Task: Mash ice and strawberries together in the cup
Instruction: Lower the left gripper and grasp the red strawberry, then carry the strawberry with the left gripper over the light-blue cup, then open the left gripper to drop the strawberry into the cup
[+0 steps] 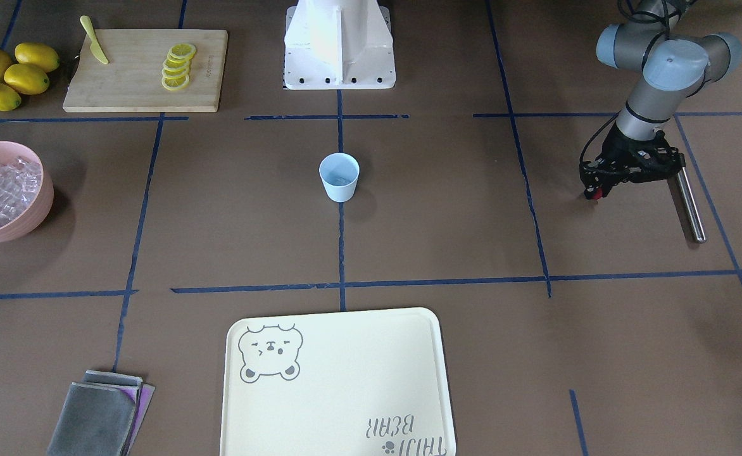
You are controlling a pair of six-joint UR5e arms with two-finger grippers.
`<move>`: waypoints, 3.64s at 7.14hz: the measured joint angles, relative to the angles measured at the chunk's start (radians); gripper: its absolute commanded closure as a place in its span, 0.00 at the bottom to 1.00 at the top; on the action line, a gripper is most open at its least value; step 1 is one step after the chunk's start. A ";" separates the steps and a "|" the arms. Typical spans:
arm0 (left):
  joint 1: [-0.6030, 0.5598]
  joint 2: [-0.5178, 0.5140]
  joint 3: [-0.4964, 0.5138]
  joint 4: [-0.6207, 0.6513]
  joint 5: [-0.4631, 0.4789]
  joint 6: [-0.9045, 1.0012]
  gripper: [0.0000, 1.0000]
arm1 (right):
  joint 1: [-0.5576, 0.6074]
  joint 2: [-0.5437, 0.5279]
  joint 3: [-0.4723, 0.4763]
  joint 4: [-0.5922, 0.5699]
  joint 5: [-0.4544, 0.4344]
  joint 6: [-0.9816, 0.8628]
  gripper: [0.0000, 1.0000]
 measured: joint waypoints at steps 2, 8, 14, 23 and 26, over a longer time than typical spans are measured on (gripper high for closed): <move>-0.066 -0.015 -0.057 0.083 -0.038 0.006 1.00 | 0.003 -0.007 0.000 0.000 0.002 -0.001 0.01; -0.001 -0.513 -0.273 0.769 -0.112 -0.133 1.00 | 0.031 -0.039 -0.012 0.002 -0.006 -0.010 0.01; 0.211 -0.909 0.049 0.723 -0.052 -0.310 1.00 | 0.098 -0.046 -0.098 0.005 -0.002 -0.144 0.01; 0.280 -0.917 0.102 0.656 -0.037 -0.377 0.50 | 0.108 -0.047 -0.094 0.006 -0.004 -0.133 0.01; 0.279 -0.911 0.102 0.655 -0.036 -0.373 0.00 | 0.108 -0.047 -0.096 0.006 -0.004 -0.131 0.01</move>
